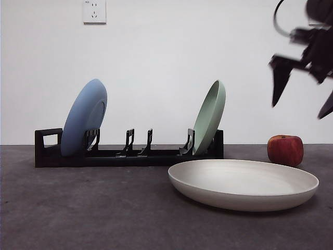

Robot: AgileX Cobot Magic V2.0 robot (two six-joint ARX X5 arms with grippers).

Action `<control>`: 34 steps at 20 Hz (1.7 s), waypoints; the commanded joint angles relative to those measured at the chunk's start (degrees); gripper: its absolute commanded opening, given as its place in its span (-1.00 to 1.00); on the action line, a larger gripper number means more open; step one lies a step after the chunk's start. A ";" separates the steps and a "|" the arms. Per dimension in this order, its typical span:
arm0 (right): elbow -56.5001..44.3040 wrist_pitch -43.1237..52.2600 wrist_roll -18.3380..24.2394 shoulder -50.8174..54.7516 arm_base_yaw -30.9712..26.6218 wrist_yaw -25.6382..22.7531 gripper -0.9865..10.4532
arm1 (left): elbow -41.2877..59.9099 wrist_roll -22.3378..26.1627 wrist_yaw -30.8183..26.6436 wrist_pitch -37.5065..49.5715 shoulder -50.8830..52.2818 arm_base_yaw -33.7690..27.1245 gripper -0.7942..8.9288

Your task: Take the yellow plate from the plate rack,put the plate on the table,take the apple from the table,put the apple in the plate

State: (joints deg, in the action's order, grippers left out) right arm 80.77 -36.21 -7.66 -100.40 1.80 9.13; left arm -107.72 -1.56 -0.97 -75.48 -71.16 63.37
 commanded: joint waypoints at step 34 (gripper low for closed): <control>6.38 -17.03 5.97 6.12 2.19 -4.00 -0.82 | 17.73 -15.34 -3.63 -0.11 30.10 -0.02 -0.85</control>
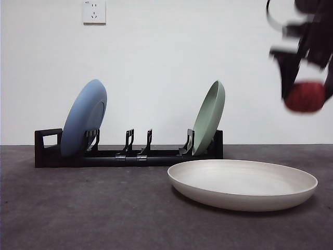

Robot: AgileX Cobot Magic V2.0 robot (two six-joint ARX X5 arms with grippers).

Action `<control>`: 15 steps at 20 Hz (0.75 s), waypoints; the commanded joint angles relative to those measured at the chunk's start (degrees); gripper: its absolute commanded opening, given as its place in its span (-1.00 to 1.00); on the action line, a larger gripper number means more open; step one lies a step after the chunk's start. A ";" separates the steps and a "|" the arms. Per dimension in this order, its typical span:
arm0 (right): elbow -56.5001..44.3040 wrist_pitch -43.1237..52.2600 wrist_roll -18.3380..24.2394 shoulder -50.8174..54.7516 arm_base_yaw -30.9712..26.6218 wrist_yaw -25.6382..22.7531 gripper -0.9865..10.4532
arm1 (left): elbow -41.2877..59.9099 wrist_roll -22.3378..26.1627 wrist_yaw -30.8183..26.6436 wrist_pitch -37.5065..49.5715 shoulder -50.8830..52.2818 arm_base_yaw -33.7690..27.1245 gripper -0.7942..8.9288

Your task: Take the yellow plate from the plate rack,put the plate on the table,take the apple from the table,put the apple in the plate

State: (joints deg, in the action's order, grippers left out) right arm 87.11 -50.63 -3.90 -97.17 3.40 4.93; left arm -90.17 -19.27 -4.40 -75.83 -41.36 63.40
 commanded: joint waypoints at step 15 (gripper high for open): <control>-19.23 3.15 -11.50 22.88 34.14 -1.07 -0.83 | 0.17 6.88 -3.17 0.24 0.31 -0.04 -0.85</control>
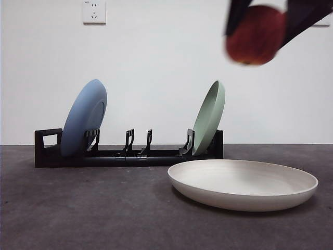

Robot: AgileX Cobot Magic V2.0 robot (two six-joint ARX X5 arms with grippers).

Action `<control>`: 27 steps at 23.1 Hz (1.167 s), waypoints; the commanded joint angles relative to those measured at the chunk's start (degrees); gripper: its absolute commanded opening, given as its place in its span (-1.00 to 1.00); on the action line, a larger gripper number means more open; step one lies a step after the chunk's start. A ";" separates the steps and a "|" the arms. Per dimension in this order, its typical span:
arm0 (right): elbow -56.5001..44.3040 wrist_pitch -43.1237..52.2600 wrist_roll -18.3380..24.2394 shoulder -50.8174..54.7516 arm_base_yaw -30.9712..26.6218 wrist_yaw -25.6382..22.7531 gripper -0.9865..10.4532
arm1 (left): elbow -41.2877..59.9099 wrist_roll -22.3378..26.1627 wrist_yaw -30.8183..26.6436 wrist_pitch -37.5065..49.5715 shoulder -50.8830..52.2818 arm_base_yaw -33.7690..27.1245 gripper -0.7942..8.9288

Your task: Take the yellow plate from the plate rack,put the plate on the table,take the apple from the table,put the apple in the plate

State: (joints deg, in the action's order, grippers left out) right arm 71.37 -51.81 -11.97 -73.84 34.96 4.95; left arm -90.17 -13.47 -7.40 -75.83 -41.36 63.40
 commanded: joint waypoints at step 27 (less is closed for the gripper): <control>-12.22 19.47 -4.37 -21.92 2.40 -11.21 -0.69 | 0.17 1.97 -0.15 0.24 0.24 -0.04 -0.85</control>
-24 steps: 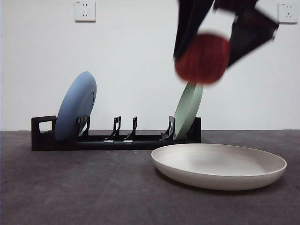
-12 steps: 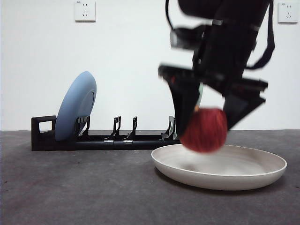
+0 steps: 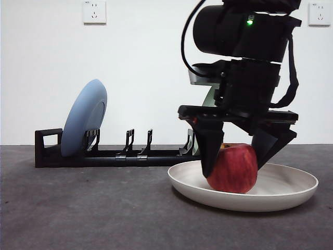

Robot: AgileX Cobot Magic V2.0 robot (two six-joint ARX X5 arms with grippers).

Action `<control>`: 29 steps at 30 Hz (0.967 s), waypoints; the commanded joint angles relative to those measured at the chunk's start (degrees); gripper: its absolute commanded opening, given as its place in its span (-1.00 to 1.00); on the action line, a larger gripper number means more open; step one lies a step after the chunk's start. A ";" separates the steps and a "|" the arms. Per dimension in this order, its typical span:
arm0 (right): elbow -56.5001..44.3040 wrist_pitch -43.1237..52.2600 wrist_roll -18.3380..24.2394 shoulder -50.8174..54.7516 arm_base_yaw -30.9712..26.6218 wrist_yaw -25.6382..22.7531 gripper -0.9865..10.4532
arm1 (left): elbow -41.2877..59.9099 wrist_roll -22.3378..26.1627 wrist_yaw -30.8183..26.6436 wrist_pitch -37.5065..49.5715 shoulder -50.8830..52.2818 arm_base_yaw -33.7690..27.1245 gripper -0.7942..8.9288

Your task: Take the yellow plate from the plate rack,put the plate on the table,take the apple from the table,put the apple in the plate

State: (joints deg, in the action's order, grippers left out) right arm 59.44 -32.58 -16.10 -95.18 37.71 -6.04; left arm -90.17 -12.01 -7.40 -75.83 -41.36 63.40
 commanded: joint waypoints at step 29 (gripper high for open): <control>16.37 -27.28 6.73 36.09 -0.59 3.61 -0.64 | 0.17 2.19 -1.79 0.26 0.00 -0.04 -0.84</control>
State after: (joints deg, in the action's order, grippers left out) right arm 74.63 -59.66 -11.05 -59.33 37.01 -2.55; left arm -90.17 -10.48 -9.08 -75.83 -41.39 63.40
